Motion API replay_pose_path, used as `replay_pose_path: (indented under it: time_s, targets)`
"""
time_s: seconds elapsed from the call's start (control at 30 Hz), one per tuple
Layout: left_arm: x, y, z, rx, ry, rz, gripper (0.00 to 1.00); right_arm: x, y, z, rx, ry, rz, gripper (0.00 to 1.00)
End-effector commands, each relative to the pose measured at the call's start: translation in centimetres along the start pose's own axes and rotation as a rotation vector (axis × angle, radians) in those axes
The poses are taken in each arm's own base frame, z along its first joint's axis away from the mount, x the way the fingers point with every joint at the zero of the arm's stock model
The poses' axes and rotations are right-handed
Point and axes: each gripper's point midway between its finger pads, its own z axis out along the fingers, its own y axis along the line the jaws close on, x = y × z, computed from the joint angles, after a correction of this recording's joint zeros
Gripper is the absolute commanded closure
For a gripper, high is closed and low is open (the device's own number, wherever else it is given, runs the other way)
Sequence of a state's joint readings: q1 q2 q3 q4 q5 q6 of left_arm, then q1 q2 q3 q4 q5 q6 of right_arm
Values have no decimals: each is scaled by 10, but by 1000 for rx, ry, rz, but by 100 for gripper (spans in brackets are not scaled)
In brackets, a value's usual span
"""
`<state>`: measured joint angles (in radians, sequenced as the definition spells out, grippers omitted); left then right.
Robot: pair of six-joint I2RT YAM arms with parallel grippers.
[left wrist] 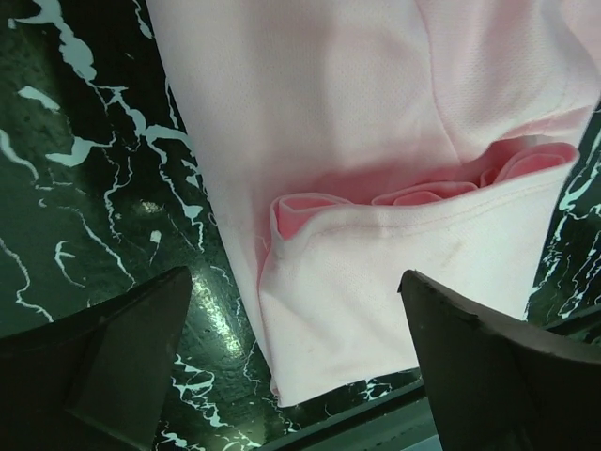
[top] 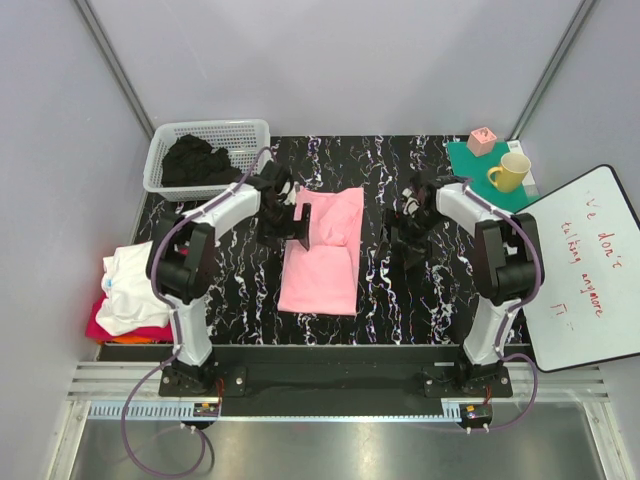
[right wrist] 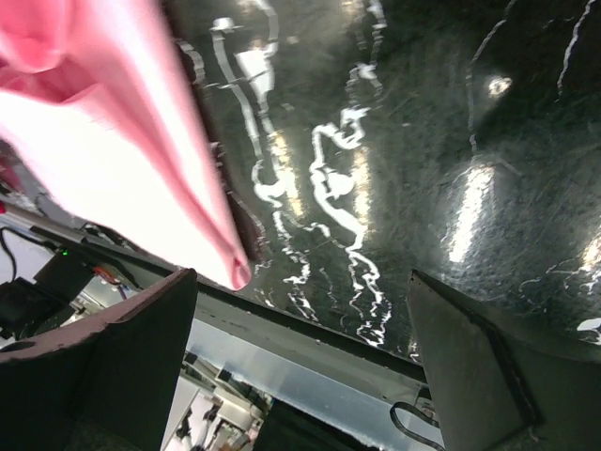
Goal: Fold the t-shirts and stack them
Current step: Fold the folded rectangular tshirt in 1/3 of the way, then grab one side of the 2/3 rectangular tshirt with both arms
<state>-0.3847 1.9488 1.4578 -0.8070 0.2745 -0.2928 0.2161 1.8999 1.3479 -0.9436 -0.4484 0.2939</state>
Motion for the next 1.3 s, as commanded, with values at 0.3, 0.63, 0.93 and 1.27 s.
replay_pose_path:
  time_s: [0.3,0.63,0.93,1.27]
  targets:
    - [81,-1,-75,127,-122,-17,1,53,70,-4,-115,-87,-184,0]
    - [130,-6,-35,290,-17,-108,2,78,73,60,-27,-91,-211,9]
    - [109,-8,-12,304,40,-114,13,87,66,79,0,-36,-165,22]
    - [122,-6,2,320,107,-149,19,98,77,61,-31,-14,-89,18]
